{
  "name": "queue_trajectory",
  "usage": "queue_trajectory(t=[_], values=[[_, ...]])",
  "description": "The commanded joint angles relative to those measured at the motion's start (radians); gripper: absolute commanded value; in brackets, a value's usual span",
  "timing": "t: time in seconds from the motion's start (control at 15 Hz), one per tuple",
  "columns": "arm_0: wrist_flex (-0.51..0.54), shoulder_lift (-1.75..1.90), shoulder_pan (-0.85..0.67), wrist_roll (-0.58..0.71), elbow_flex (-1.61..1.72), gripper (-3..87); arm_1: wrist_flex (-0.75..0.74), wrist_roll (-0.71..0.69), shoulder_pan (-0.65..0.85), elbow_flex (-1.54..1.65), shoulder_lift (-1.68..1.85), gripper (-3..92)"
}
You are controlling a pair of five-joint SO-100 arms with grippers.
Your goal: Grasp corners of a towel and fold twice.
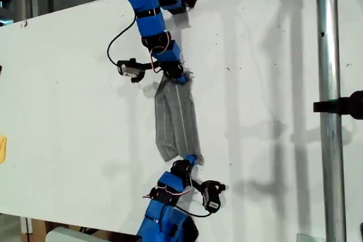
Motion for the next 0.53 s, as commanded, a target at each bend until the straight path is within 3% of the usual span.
queue_trajectory(t=[0.0,0.13,0.2,0.27,0.4,0.47], values=[[0.063,0.037,-0.071,-0.012,-0.029,-2.3,0.026,-0.032,0.032,-0.101,-0.037,-0.3],[0.156,0.091,-0.097,-0.002,-0.032,10.4,0.158,-0.023,0.037,-0.175,-0.067,14.4],[0.219,0.141,-0.104,-0.002,-0.034,20.8,0.221,-0.015,0.040,-0.186,-0.048,17.1],[0.296,0.222,-0.104,-0.008,-0.038,25.7,0.296,0.009,0.044,-0.184,0.005,19.4],[0.471,0.459,-0.083,-0.057,-0.043,25.6,0.454,0.044,0.043,-0.138,0.210,21.1],[0.555,0.595,-0.057,-0.089,-0.040,22.4,0.491,0.046,0.031,-0.069,0.382,31.7]])
